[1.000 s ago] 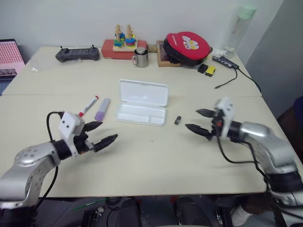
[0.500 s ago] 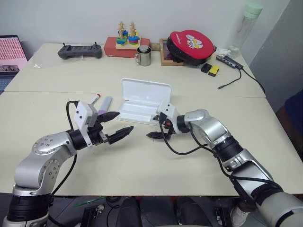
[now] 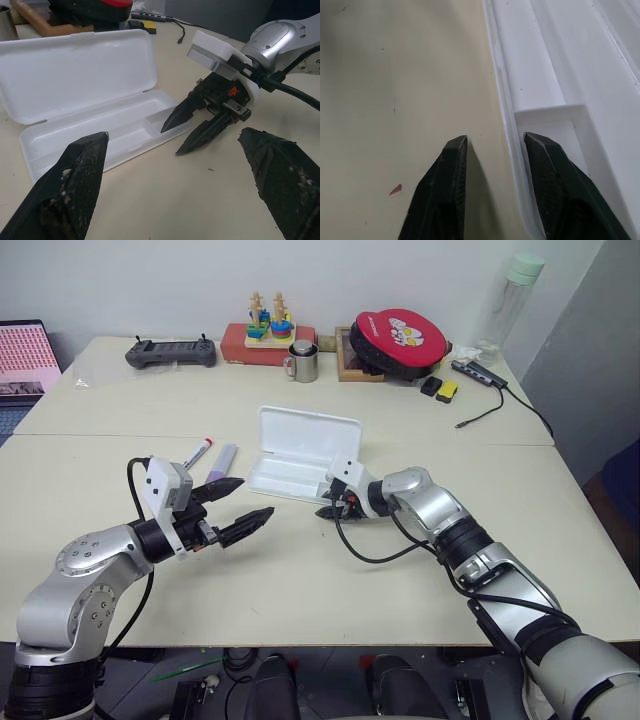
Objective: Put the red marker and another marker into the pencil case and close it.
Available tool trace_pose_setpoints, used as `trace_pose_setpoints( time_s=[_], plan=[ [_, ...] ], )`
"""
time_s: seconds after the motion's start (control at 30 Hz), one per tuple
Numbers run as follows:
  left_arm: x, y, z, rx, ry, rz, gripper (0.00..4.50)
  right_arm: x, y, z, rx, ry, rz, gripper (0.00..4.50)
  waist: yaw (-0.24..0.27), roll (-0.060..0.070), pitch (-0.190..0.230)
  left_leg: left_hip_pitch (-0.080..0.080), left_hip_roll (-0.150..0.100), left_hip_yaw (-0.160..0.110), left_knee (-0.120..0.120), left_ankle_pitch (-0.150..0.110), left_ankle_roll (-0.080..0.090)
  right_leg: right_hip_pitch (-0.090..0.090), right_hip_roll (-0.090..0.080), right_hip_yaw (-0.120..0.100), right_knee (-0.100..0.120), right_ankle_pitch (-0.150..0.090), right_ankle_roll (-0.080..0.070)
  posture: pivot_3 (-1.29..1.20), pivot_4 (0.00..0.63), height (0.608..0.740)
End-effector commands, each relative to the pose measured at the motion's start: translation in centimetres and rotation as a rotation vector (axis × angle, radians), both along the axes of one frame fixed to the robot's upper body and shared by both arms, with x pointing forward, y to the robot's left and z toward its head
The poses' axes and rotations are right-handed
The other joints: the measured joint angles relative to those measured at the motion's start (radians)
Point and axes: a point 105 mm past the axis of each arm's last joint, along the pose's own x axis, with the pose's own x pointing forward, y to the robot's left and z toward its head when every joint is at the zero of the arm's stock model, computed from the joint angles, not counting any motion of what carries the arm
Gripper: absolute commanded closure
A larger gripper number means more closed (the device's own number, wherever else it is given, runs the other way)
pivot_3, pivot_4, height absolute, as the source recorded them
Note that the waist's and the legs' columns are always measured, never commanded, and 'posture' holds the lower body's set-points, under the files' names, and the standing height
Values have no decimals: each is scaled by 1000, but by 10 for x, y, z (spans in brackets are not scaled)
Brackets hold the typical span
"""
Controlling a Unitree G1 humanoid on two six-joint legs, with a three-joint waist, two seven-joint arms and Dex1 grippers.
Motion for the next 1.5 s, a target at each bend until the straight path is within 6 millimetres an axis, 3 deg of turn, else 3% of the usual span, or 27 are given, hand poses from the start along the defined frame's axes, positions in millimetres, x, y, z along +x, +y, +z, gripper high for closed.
trace_pose_setpoints(
  time_s=[0.03,0.1,0.3,0.43,0.53,0.73,0.87,1.2,1.33,1.4,1.5],
  plan=[
    [2,0,15,7,-54,-7,0,2,2,14,31,-40,20,3749,0,0,0,0,0,0,0,0,0,0,0,0,0,0,0,0,150,740],
    [3,0,15,5,-52,-11,0,2,2,15,35,-48,21,4470,0,0,0,0,0,0,0,0,0,0,0,0,0,0,0,0,150,740],
    [2,-1,14,8,-43,-22,0,-1,3,20,54,-81,47,4492,-1,0,0,0,0,0,-2,0,0,-1,0,0,0,1,-2,0,150,740],
    [2,4,11,24,-29,-14,0,-39,5,11,48,-68,256,4492,2,0,0,-1,0,0,-2,0,0,-1,0,0,0,0,-2,0,150,740],
    [2,6,11,30,-25,-11,0,-56,3,6,40,-45,312,4492,2,0,0,-1,0,0,-2,-1,0,-1,0,0,0,0,-1,0,150,740],
    [3,8,10,32,-20,2,0,-65,2,-3,19,-32,317,4492,-1,0,0,-1,0,0,-1,0,0,-1,0,0,0,-1,1,0,150,740],
    [5,24,6,27,-2,80,0,-62,3,1,36,-37,291,4492,-1,0,0,-1,0,0,0,0,0,-1,0,1,0,-1,1,0,150,740],
    [21,66,19,-72,-69,300,0,-61,5,29,156,-59,268,2325,0,0,0,-1,0,0,-1,0,0,-1,0,0,0,-1,0,0,150,740],
    [46,102,27,-75,-133,520,0,-63,5,84,453,-109,224,1309,6,0,0,-1,0,-1,-1,0,0,-1,0,-1,0,-1,0,0,150,740],
    [57,117,22,-33,-125,614,0,-58,1,93,491,-135,168,843,7,0,0,-1,0,-1,-1,0,-1,-1,1,-1,0,-1,0,0,150,740],
    [66,120,22,-36,-133,624,0,-55,0,104,535,-156,122,209,6,-1,0,-1,0,-1,-1,0,-1,0,1,-1,0,-1,1,0,150,740]
  ],
)
